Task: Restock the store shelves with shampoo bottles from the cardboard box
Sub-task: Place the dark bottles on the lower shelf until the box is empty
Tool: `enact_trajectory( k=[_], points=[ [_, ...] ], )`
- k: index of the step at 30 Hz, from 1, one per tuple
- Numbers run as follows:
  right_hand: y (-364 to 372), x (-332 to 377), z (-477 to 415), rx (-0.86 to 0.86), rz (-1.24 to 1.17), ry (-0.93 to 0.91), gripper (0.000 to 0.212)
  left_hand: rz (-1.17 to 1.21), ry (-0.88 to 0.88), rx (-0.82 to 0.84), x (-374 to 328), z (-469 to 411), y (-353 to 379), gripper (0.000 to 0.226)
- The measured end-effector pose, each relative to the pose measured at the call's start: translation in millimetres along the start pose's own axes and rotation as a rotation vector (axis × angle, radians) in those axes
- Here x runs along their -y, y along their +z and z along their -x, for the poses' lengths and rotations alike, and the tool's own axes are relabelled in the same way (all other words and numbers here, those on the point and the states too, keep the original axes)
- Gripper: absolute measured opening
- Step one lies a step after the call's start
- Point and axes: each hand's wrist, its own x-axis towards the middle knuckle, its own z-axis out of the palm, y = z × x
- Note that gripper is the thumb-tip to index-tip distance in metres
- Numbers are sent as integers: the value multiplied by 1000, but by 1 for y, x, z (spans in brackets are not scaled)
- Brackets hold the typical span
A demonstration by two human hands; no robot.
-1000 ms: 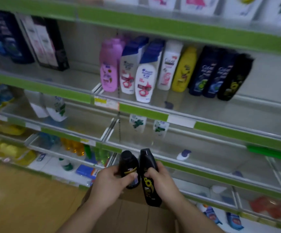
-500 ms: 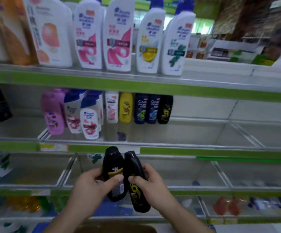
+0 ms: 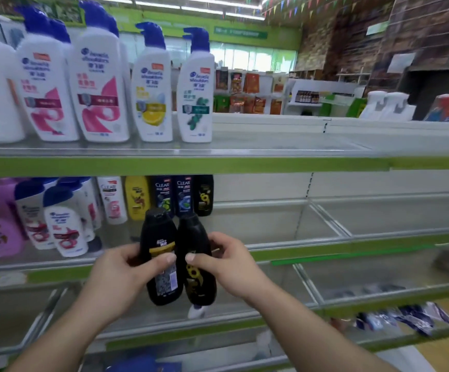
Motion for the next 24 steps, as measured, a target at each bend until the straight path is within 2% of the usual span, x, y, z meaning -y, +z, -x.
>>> enact_trajectory(
  k=[2,6,12,24],
  points=[
    [-19,7,-5,10,19,-16,28,-17,23,12,-12,-9,12,24],
    [-53,19,-16,25,31,-53,25,-37,51,37,-29,-26,34,12],
    [-92,19,-42,47,82,-63,24,-76,14,72,-38,-43,62,18],
    [-126,3,-128,-77,216,-61,19,-90,-96,-64,-29,-54,69,21]
  ],
)
